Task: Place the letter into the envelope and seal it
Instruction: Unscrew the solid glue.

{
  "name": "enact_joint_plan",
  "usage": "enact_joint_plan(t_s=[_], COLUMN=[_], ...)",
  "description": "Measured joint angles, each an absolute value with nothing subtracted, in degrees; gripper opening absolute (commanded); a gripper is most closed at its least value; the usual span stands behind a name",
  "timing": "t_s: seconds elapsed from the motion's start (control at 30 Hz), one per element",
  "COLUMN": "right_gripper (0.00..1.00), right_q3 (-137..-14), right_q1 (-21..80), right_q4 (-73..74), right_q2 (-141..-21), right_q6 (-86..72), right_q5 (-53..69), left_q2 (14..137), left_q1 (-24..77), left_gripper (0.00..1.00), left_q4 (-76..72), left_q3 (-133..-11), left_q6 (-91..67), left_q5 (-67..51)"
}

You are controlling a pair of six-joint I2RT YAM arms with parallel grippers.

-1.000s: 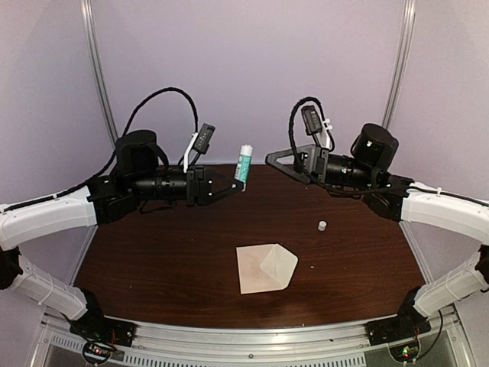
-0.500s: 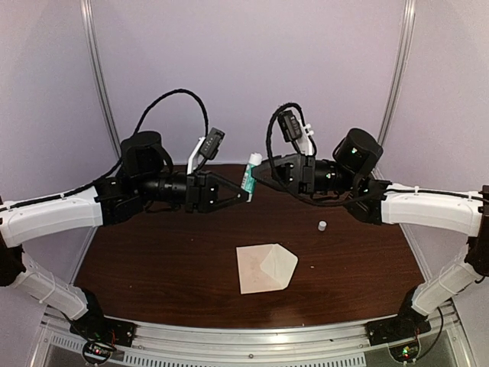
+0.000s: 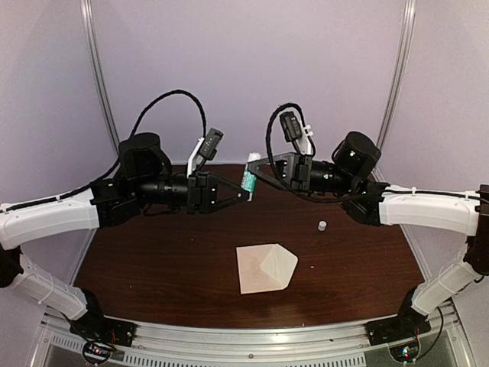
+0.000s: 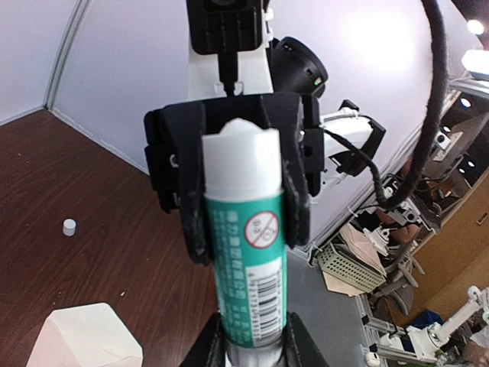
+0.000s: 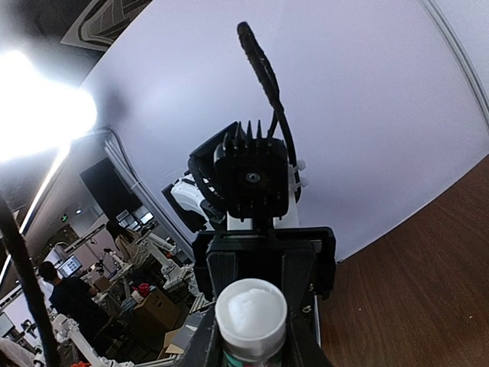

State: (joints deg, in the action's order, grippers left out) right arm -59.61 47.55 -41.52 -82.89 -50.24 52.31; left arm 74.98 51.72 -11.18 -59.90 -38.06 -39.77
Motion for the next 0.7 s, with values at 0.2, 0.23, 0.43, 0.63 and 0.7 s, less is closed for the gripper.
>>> enact_joint_plan(t_s=[0.2,0.23,0.43,0.63,0.7], right_gripper=[0.01,0.01,0.05,0.07,0.07], right_q3=[-60.05,-60.53,-67.11,-73.67,-74.39], right_q1=[47.79,47.94,50.19,52.58,53.12], right_q4=[-33.12,-30.65,-15.73,-6.90,-5.89], right_q2=[-82.72,-82.72,-84.03,-88.49,-89.93], right_q6=[-46.52,-45.87,-43.40,-45.30,-46.26], right_q5=[45.41,43.90,34.00,24.40,22.46], left_q2=[72.71,72.55,70.94,69.76,69.76], left_q1=[52.27,52.36,52.56,52.56,52.56], left_gripper=[0.02,0.02,0.01,0.01,0.01], left_q4=[-4.29,-3.33,0.67,5.69,8.10], left_q3=[-59.37,-59.24,-58.57,-58.39,-58.37], left_q6=[-36.42,-36.18,-34.98,-34.46,-34.37], left_q5=[-29.10,-27.42,-18.87,-10.57,-8.45])
